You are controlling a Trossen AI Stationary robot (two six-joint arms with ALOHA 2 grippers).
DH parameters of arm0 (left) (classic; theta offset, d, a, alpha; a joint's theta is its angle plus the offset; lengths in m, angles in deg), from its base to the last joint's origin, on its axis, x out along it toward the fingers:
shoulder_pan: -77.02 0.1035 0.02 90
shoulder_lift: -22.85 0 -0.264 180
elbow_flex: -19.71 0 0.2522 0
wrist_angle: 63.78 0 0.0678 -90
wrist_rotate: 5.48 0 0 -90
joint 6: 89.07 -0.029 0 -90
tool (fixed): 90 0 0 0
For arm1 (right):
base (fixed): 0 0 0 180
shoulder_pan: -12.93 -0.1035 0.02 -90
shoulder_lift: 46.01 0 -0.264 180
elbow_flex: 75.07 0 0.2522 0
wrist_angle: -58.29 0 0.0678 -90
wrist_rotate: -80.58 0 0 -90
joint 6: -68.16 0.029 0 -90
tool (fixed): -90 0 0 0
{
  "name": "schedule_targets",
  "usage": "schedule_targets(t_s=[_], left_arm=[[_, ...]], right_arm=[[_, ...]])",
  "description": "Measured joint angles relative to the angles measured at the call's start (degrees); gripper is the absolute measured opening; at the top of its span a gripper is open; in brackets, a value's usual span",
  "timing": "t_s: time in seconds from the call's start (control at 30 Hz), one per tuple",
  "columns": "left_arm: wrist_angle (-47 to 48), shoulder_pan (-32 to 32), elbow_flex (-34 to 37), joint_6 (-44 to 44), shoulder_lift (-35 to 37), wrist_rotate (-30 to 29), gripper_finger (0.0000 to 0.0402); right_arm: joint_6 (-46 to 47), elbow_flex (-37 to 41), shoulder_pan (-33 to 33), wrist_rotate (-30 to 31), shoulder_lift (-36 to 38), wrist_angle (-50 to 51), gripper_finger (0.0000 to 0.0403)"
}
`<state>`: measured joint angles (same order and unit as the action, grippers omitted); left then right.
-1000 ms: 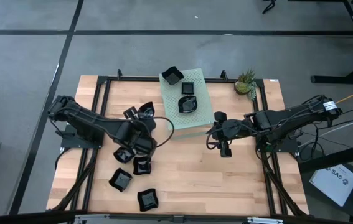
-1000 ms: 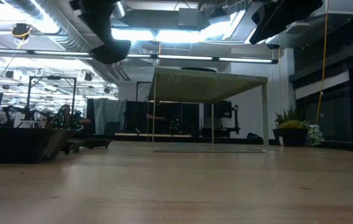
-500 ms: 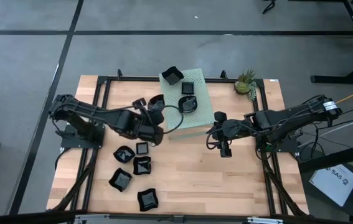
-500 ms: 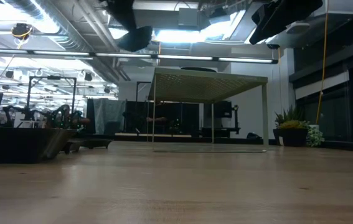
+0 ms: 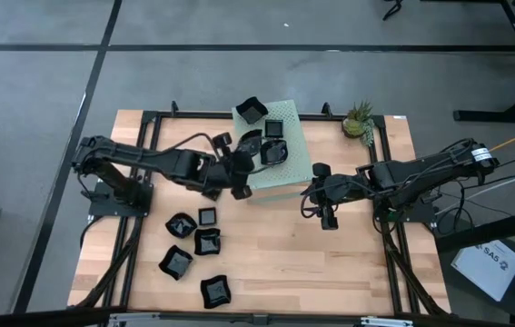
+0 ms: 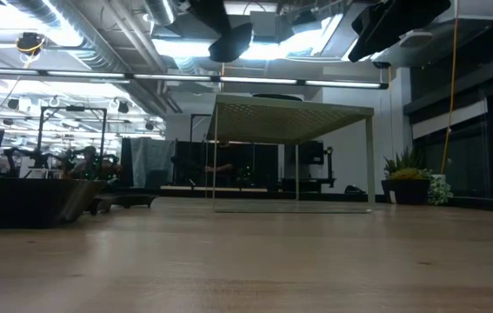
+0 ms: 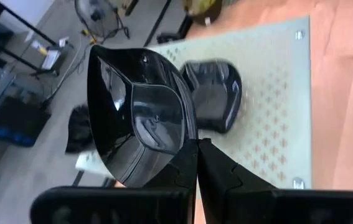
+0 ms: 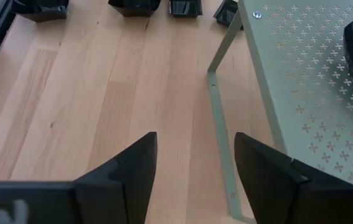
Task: Pick & Place Mini shaped plates
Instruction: Stack the black leaf shaped plate on top of the black leaf shape plates on the shelf
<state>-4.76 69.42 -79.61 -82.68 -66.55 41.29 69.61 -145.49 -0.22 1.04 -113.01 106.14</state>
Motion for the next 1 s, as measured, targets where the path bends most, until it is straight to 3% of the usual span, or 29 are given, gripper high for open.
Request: schedule_targets(t_s=[0.23, 0.63, 1.0], left_arm=[[-10.1, 3.3, 0.0, -7.0, 0.0, 4.0, 0.0002], [-13.9, 5.3, -0.4, -10.6, -2.1, 7.2, 0.0002], [-11.7, 6.1, -12.0, -12.7, -12.0, 8.9, 0.0002]], right_arm=[[0.0, 0.0, 0.0, 0.0, 0.0, -0.1, 0.0212], [-0.2, 0.0, 0.0, 1.2, 0.0, -0.7, 0.0212], [-0.2, 0.0, 0.0, 2.4, 0.0, -1.7, 0.0212]])
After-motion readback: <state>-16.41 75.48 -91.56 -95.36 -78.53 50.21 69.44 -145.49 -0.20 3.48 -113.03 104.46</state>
